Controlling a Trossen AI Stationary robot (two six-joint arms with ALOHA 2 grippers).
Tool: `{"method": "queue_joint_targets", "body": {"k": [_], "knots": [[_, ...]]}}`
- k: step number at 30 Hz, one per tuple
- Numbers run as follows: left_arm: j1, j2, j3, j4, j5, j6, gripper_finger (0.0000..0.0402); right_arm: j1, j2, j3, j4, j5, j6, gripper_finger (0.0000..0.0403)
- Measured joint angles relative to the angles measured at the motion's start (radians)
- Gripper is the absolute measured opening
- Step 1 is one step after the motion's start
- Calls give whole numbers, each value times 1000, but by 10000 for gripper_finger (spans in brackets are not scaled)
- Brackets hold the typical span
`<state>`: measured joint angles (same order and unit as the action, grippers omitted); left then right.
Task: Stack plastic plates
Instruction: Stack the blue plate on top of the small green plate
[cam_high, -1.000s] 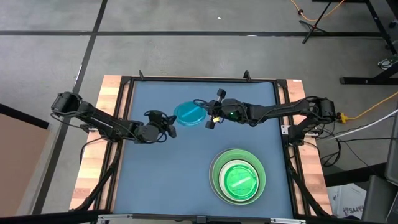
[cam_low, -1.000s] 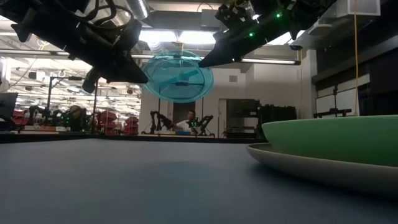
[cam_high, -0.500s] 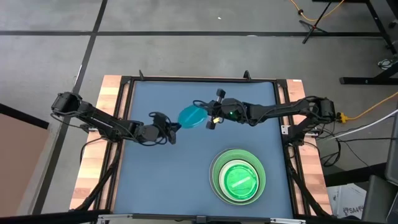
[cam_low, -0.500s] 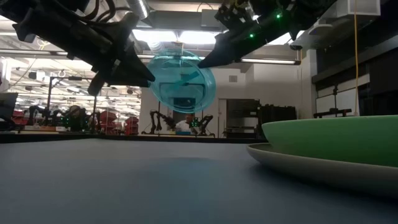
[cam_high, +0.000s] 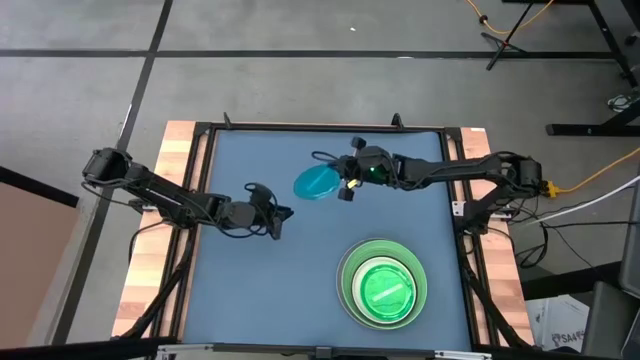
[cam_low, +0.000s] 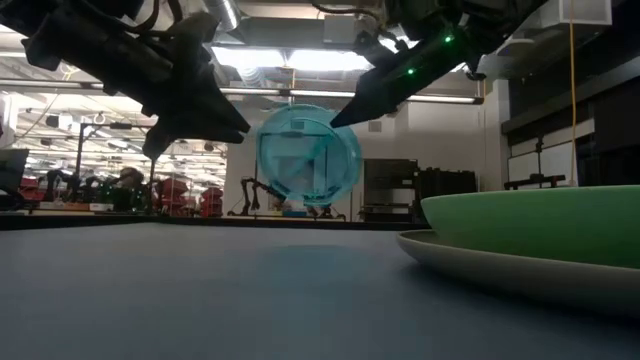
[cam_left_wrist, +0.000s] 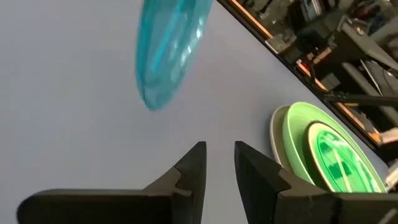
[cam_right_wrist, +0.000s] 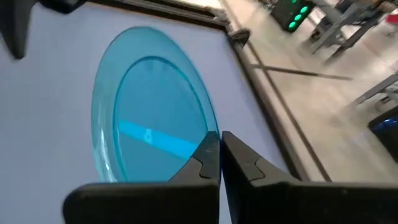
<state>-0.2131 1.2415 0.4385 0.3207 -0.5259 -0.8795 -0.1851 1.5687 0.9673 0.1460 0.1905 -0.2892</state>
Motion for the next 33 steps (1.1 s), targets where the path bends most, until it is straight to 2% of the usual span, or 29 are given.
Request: {"method": "queue_joint_targets", "body": {"k": [5, 11, 20, 28, 33], "knots": [[-5, 0, 0, -39, 41, 0, 77, -20, -64, 1, -74, -30, -11, 0], [-20, 0, 0, -70, 42, 0, 77, -18, -180, 1, -239, -68, -41, 0], [-33, 0, 0, -85, 42, 1, 77, -18, -338, 1, -477, -288, -3, 0], [-32, 0, 0, -89, 38, 1, 77, -17, -383, 1, -657, -500, 56, 0], [-32, 0, 0, -89, 37, 1, 77, -2, -383, 1, -778, -530, 61, 0]]}}
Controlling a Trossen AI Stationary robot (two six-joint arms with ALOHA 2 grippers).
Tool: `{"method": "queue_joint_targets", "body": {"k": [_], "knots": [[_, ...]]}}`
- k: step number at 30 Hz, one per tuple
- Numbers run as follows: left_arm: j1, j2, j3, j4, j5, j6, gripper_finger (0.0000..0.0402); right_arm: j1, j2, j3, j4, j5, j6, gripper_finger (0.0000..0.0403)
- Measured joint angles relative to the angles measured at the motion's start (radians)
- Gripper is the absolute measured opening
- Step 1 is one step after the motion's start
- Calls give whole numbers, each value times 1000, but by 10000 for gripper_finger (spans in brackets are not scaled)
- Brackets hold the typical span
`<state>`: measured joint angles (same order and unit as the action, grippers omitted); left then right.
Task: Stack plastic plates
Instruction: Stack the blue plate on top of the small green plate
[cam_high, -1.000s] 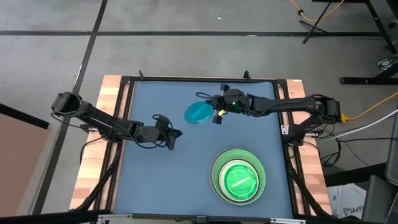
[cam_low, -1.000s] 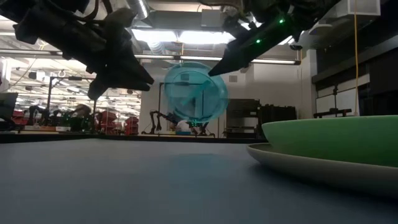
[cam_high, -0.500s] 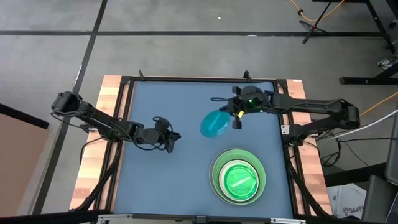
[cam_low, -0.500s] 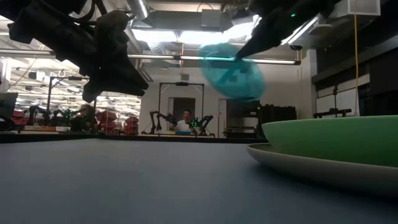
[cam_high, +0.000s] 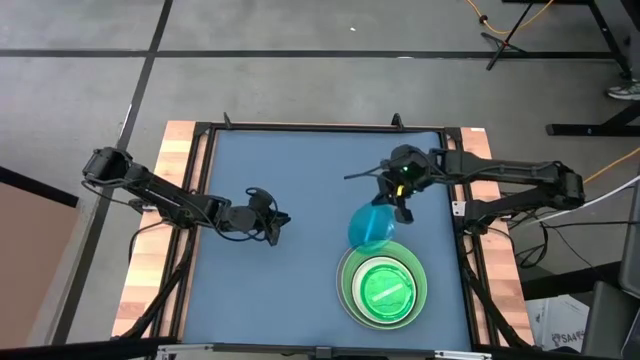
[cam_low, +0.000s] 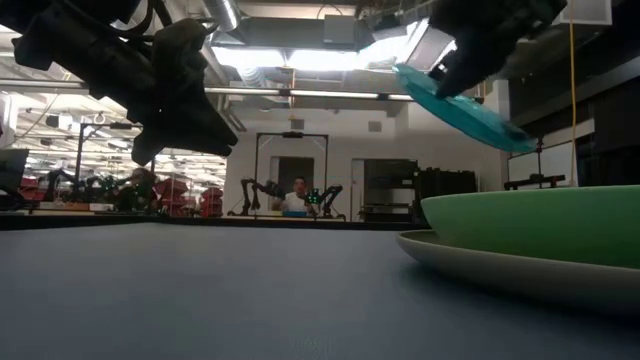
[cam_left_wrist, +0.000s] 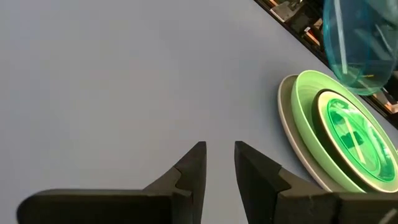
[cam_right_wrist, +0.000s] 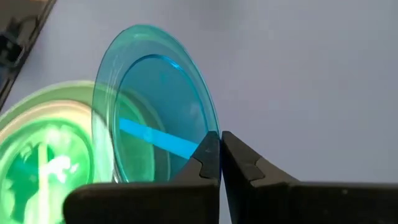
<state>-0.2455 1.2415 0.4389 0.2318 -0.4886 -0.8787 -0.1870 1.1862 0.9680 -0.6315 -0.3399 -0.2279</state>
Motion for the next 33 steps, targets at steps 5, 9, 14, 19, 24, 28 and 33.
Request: {"method": "queue_joint_targets", "body": {"k": [5, 9, 14, 19, 24, 28, 33], "knots": [[0, 0, 0, 0, -1, 0, 77, 62, 0, 0, -76, 6, 17, 0], [0, 0, 0, 0, -1, 0, 77, 131, 3, 0, -105, 6, 32, 0], [0, 0, 0, 0, -1, 0, 77, 221, 3, 0, -112, 15, 97, 0], [0, 0, 0, 0, 0, 0, 77, 303, 5, 0, -111, 43, 153, 0], [0, 0, 0, 0, 0, 0, 77, 373, 23, -1, -108, 70, 197, 0], [0, 0, 1, -3, 0, 0, 77, 420, 54, -1, -99, 70, 210, 0], [0, 0, 1, -7, 0, 0, 77, 460, 112, -1, -97, 70, 229, 0]]}}
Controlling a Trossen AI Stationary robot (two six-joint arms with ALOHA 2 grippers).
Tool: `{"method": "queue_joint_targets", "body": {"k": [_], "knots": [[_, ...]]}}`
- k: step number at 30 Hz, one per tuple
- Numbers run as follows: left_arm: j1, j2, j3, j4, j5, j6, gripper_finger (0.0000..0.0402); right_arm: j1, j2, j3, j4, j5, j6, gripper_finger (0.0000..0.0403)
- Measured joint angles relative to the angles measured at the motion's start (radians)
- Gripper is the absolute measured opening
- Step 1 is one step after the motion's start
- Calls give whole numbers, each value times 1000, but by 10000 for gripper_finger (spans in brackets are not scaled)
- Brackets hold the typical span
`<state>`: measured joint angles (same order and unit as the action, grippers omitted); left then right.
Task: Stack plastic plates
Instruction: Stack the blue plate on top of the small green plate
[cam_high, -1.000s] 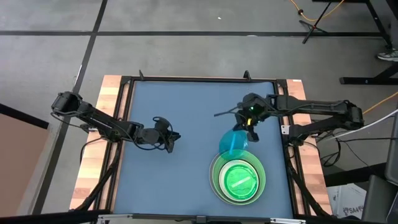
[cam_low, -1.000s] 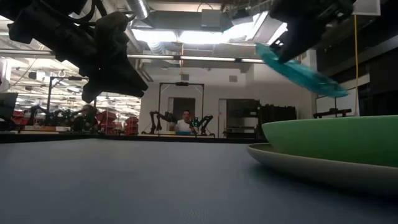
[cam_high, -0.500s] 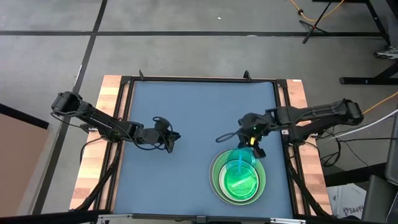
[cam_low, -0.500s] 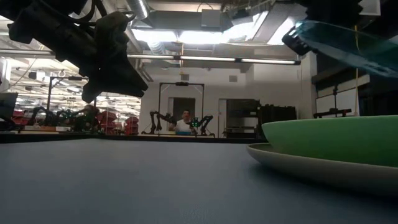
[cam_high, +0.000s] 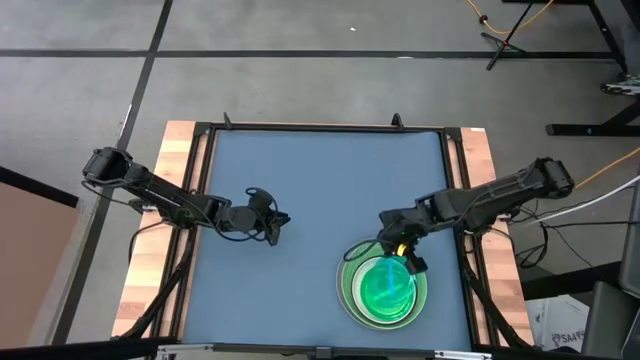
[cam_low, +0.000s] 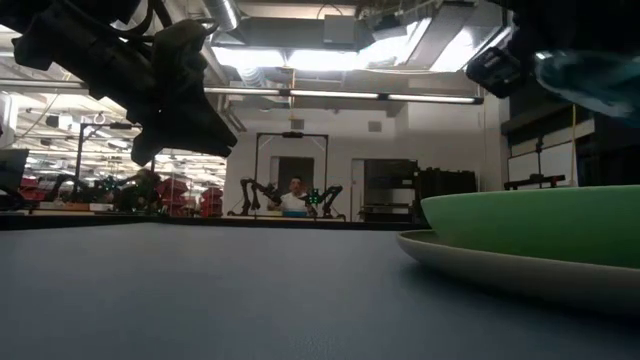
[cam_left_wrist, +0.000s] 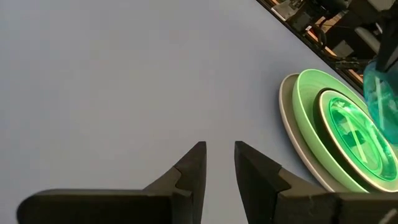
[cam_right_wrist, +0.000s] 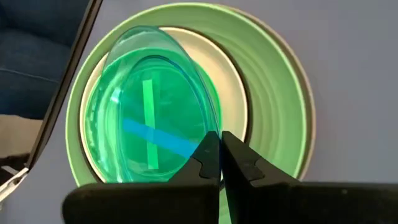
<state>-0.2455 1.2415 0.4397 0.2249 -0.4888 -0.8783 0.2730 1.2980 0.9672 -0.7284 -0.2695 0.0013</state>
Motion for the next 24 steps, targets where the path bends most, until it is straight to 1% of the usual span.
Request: {"method": "queue_joint_targets", "body": {"k": [11, 16, 24], "knots": [[0, 0, 0, 0, 0, 0, 77, 11, 109, 0, 32, -34, -4, 0], [0, 0, 0, 0, 0, 0, 77, 11, 141, 0, 32, -79, -5, 0], [0, 0, 0, -2, 0, 0, 77, 11, 169, 0, 41, -81, -5, 0]]}}
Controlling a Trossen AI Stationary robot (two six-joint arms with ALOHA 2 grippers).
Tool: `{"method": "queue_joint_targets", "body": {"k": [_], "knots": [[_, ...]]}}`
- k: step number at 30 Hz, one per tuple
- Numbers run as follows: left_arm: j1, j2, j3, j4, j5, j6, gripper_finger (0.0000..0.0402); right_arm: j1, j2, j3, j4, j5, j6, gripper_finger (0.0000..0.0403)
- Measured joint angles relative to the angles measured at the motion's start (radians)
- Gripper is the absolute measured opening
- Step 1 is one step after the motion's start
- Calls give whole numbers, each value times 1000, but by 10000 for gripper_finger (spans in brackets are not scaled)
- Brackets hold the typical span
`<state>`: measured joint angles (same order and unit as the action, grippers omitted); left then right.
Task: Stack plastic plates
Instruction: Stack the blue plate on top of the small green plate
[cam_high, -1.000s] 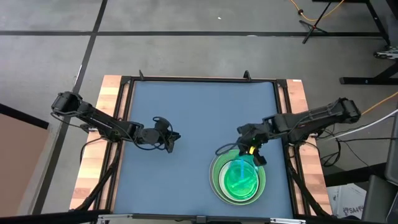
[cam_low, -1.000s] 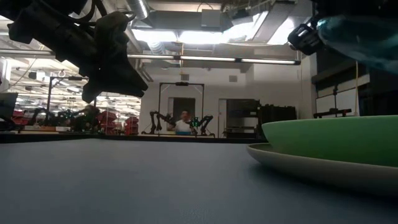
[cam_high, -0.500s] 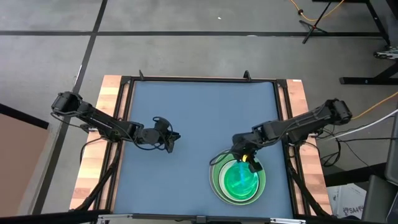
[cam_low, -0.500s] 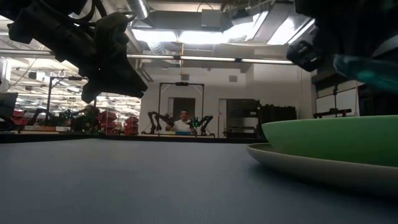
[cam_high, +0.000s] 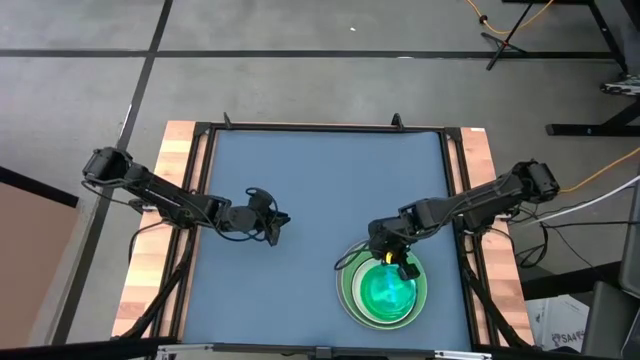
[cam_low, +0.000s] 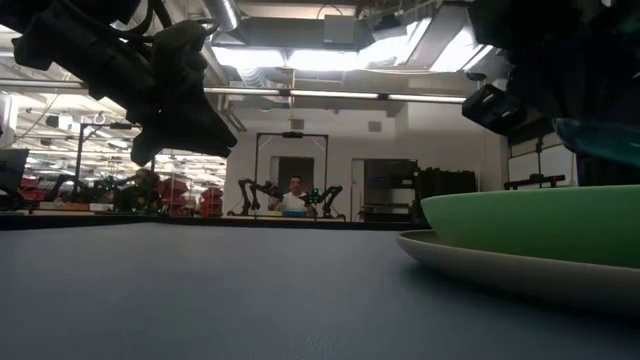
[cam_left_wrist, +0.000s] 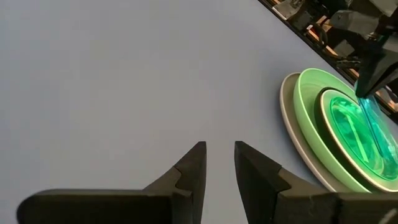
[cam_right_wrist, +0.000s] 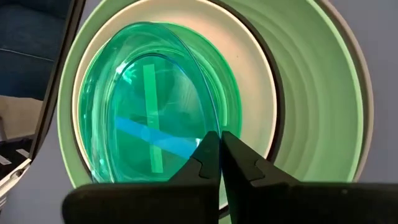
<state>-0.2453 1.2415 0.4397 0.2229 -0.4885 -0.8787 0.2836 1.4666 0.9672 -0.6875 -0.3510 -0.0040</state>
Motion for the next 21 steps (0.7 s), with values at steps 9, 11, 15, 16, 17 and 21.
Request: {"method": "queue_joint_targets", "body": {"k": [9, 11, 15, 16, 17, 21], "knots": [[0, 0, 0, -5, 0, 0, 77, 0, 1, 0, 6, -1, 0, 1], [0, 0, 0, -5, 0, 0, 77, 0, 1, 0, 6, -1, 0, 1], [0, 0, 0, -5, 0, 0, 77, 0, 1, 0, 6, -2, 0, 1], [0, 0, 0, -5, 0, 0, 77, 0, 1, 0, 6, -8, 0, 1], [0, 0, 0, -5, 0, 0, 77, 0, 1, 0, 6, -13, 0, 1], [0, 0, 0, -5, 0, 0, 77, 0, 1, 0, 6, -20, 0, 4]]}}
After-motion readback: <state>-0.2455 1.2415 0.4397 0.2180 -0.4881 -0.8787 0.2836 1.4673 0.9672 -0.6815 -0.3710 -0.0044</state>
